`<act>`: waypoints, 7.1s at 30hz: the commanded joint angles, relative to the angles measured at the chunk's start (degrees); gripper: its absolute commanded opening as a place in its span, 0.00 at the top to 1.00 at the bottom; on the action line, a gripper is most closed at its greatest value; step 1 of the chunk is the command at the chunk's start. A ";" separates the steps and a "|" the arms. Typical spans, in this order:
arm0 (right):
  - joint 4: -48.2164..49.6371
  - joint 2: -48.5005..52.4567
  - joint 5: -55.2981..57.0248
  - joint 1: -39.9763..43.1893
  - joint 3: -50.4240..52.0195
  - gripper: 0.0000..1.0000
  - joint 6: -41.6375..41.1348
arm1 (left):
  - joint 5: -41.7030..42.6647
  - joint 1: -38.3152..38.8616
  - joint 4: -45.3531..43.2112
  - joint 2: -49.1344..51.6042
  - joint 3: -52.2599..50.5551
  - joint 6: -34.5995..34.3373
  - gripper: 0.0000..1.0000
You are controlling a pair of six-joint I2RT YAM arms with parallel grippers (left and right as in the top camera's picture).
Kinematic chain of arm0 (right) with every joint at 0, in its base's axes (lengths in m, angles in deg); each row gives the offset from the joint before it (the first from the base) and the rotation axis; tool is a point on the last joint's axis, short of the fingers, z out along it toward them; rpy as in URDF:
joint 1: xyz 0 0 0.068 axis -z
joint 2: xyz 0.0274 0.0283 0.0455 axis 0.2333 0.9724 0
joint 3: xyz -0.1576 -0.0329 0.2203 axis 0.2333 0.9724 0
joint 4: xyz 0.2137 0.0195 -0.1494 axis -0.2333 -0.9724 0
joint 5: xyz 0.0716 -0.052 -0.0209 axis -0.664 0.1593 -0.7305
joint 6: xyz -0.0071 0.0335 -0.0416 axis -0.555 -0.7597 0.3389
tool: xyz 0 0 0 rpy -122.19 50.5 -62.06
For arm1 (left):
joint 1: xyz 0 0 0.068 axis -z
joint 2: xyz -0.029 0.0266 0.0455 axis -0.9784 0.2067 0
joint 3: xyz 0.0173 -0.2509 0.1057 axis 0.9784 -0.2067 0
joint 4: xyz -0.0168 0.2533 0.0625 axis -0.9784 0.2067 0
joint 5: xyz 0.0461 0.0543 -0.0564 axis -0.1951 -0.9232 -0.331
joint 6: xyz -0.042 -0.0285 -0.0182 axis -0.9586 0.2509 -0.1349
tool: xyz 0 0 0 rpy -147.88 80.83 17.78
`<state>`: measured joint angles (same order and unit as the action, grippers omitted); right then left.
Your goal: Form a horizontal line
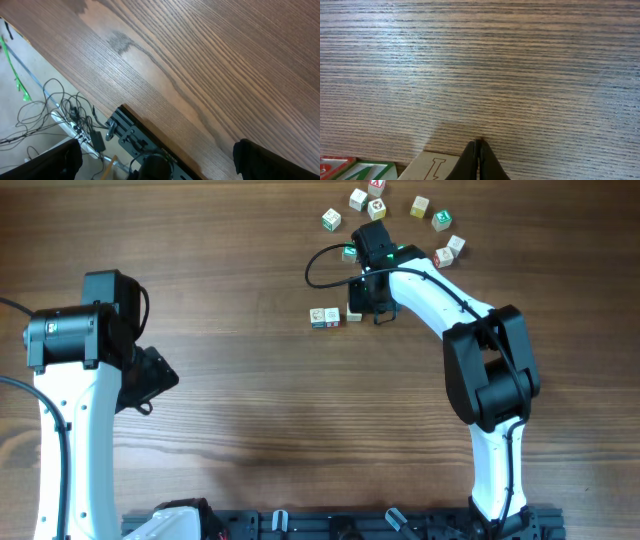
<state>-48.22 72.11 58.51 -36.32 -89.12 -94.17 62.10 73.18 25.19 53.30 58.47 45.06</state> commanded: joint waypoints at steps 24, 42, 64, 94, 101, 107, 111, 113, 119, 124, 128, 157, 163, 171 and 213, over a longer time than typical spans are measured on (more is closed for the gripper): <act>2.80 -0.63 -5.46 -0.48 1.22 0.95 0.17 | -0.74 -0.26 0.02 -0.94 -0.26 -0.15 0.00; 6.62 -0.63 9.73 -0.42 1.22 0.95 -4.87 | -0.72 -0.26 0.02 -0.94 -0.26 -0.15 0.00; 8.61 -0.63 -3.32 -2.51 1.22 0.95 5.03 | -0.74 -0.26 0.02 -0.94 -0.26 -0.15 0.00; 2.08 -0.63 5.95 -2.40 1.22 0.95 -4.11 | -0.74 -0.26 0.02 -0.94 -0.26 -0.15 0.00; 2.10 -0.63 3.10 -3.80 1.22 0.95 -2.32 | -0.74 -0.26 0.02 -0.94 -0.26 -0.15 0.00; 1.07 -0.63 3.08 -3.80 1.22 0.95 -2.49 | -0.74 -0.26 0.02 -0.94 -0.26 -0.15 0.00; 0.33 -0.63 2.84 -3.80 1.22 0.95 -3.32 | -0.74 -0.26 0.02 -0.94 -0.26 -0.15 0.00; -0.31 -0.63 2.84 -3.80 1.22 0.95 -3.96 | -0.74 -0.26 0.02 -0.94 -0.26 -0.15 0.00; -1.73 -0.63 1.31 -4.02 1.22 0.95 -4.35 | -0.74 -0.26 0.02 -0.94 -0.26 -0.15 0.00; -2.34 -0.63 10.82 -4.00 1.22 0.95 -10.80 | -0.74 -0.26 0.02 -0.94 -0.26 -0.15 0.00; 3.76 -0.63 18.53 -3.41 1.22 0.95 -9.46 | -0.74 -0.26 0.02 -0.94 -0.26 -0.15 0.00; 8.98 -0.63 2.64 -5.09 1.22 0.96 4.57 | -0.74 -0.26 0.02 -0.94 -0.26 -0.15 0.00; 8.24 -0.63 2.32 -5.09 1.22 0.96 3.52 | -0.74 -0.26 0.02 -0.94 -0.26 -0.15 0.00; 8.52 -0.63 2.21 -5.07 1.22 0.95 3.50 | -0.72 -0.26 0.02 -0.94 -0.26 -0.15 0.00; 6.36 -0.63 17.94 -5.07 1.20 0.95 -5.49 | -0.74 -0.26 0.02 -0.94 -0.26 -0.15 0.00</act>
<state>-40.65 71.37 69.97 -41.22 -87.72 -95.59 62.10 73.18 25.19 53.30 58.47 45.06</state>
